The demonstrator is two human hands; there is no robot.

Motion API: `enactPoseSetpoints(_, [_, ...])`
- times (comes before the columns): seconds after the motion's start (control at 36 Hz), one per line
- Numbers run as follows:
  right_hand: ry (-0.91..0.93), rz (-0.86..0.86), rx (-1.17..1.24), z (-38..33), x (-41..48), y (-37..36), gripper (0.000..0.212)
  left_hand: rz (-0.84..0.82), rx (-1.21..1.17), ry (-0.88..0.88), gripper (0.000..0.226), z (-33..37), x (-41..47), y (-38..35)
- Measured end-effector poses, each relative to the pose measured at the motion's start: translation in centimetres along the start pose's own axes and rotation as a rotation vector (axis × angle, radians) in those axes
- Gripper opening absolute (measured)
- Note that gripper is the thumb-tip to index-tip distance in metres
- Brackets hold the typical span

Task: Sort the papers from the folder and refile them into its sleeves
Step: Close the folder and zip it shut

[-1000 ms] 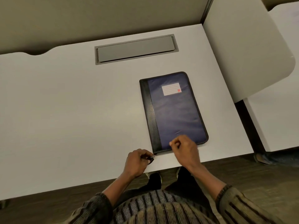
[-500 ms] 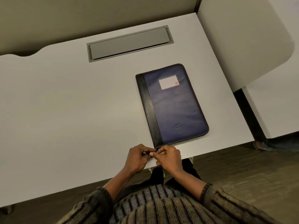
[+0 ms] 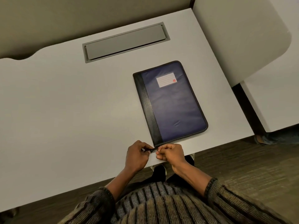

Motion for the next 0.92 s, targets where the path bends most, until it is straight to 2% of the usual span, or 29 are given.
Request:
enactPoseSetpoints(0.17, [0.207,0.043,-0.232,-0.3,-0.6,0.0,0.009,0.012,-0.015,-0.041,0.014,-0.3,0.3,-0.1])
enactPoseSetpoints(0.28, [0.524,0.225,-0.541,0.1,0.0,0.3,0.012,-0.012,0.023,-0.08,0.01,-0.1,0.5,-0.3])
enactPoseSetpoints(0.44, [0.763,0.464,-0.917,0.8,-0.2,0.4,0.017,-0.032,0.081,-0.127,0.007,0.0,0.2,-0.2])
enactPoseSetpoints(0.61, [0.822,0.594,-0.934,0.3,-0.5,0.3,0.019,-0.051,0.256,-0.16,0.004,0.7,-0.3,-0.3])
enactPoseSetpoints(0.92, [0.79,0.666,-0.847,0.2,-0.6,1.0,0.025,-0.002,0.315,-0.139,0.007,1.2,-0.1,-0.5])
Point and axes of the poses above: each hand's wrist, its own x-axis towards the middle knuckle, its own y-axis out of the back of the hand, z = x × y, the point moved 3 cm from there along x, towards the middle knuckle, and after that the axes turned 14 degrees about -y, right-handed, at the moved point
